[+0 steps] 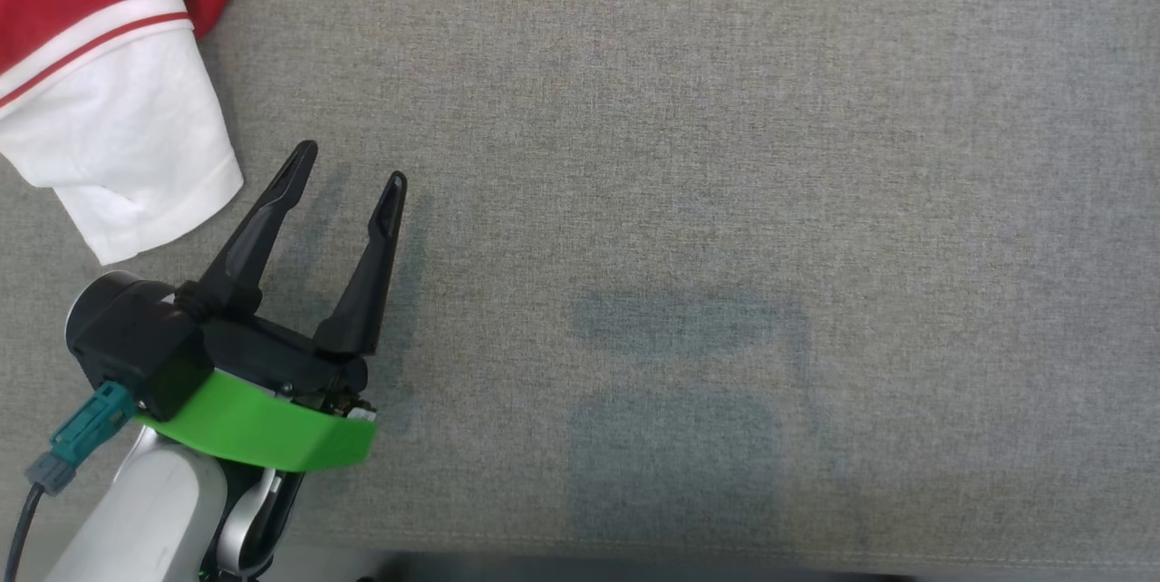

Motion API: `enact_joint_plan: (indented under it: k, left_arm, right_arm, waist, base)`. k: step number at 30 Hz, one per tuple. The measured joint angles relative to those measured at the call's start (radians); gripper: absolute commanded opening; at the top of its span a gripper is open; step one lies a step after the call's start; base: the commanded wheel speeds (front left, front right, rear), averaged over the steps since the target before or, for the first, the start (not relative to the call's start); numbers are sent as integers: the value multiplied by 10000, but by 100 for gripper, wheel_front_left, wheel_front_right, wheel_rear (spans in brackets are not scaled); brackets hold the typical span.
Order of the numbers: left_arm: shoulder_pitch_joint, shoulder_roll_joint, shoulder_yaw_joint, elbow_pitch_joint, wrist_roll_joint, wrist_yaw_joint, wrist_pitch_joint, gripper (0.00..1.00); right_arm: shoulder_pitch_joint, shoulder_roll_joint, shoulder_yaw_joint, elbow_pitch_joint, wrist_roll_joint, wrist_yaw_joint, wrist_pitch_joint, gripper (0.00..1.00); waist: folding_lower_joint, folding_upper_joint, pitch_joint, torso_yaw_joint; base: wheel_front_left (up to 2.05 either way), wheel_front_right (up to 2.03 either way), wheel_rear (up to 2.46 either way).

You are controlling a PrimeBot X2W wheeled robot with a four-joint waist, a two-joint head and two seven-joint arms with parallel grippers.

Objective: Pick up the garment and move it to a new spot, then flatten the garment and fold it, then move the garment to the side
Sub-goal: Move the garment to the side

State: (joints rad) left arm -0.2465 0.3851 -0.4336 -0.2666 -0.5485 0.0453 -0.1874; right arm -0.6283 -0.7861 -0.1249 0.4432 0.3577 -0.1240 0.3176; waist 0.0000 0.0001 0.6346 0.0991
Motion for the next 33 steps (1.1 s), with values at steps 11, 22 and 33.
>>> enact_joint_plan:
  k: [11,22,33]
  left_arm:
    - [-9,-548,341,1014,-207,0,-412,100]
    - [61,-539,1114,2355,-389,121,-560,100]
    - [1254,-786,988,3492,-389,100,-614,100]
  right_arm:
    - [9,1687,-36,-1630,-240,-10,-3622,100]
    - [2956,4100,1290,-2518,-508,-15,-5053,100]
    - [5515,5670,2280,-1996,-585,-19,-5331,100]
  waist:
    - [0,0,-855,-80]
    - [0,-1,-2273,-159]
    - [0,0,-3812,-256]
  base:
    - [0,0,0]
    - [0,0,0]
    - [0,0,0]
